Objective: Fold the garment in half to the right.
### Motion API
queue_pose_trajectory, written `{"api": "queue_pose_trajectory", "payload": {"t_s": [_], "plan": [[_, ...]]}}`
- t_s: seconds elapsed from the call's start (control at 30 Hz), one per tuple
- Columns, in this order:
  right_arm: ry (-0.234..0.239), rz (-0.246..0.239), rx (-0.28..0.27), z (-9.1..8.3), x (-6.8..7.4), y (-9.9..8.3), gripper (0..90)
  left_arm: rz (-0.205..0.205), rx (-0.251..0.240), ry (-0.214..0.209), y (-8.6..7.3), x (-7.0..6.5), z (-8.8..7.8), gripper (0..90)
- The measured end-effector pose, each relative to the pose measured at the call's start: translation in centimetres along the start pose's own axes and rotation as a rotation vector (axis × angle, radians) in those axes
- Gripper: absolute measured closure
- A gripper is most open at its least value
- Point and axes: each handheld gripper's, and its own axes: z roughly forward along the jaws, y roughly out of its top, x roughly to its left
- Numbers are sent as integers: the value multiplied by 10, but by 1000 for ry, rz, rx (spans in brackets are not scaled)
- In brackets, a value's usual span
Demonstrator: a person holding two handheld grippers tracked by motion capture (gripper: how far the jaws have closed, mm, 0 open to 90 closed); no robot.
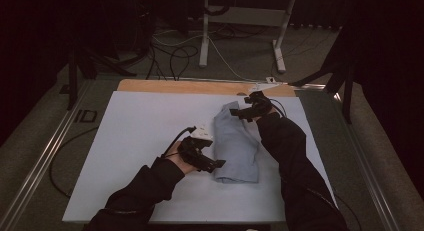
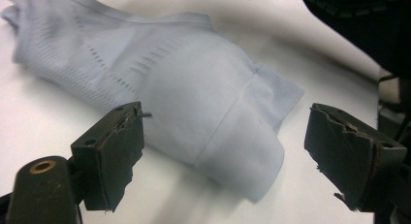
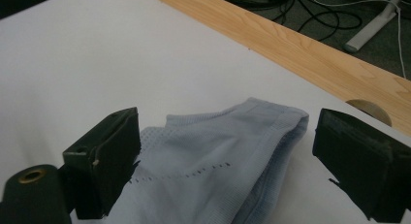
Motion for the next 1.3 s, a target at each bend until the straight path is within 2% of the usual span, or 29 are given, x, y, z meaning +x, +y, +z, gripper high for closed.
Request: {"api": "queue_pose_trajectory", "payload": {"t_s": [0.2,0.33,0.4,0.53,0.7,0.77,0.87,0.93,0.97,1.07,1.13,1.2,1.3], "plan": [[13,-10,5,-3,3,-2,99,-3,2,24,-19,11,-18,7],[20,-15,5,-4,5,-4,100,-12,5,48,-30,17,-28,5],[17,-39,16,-4,6,-7,100,-16,-6,62,-40,22,-38,4],[17,-36,11,-5,6,-9,99,-25,-2,80,-49,27,-47,4],[9,-23,25,-7,4,-11,104,-80,-22,97,-71,36,-64,4],[-3,-21,21,-8,3,-12,104,-102,-40,124,-80,39,-70,4],[-14,7,13,-10,0,-14,128,-108,-63,140,-94,42,-77,4],[-12,12,16,-10,-1,-14,133,-111,-62,145,-99,42,-80,4],[-12,32,28,-9,-2,-14,146,-110,-57,171,-107,43,-84,4],[6,68,32,-6,-4,-17,143,-119,-60,191,-120,42,-91,5],[-4,85,46,-3,-5,-20,145,-119,-53,200,-123,42,-93,5],[6,105,58,1,-7,-25,160,-124,-51,221,-134,41,-97,4],[-24,115,91,7,-8,-31,210,-125,-53,246,-141,40,-100,5]]}}
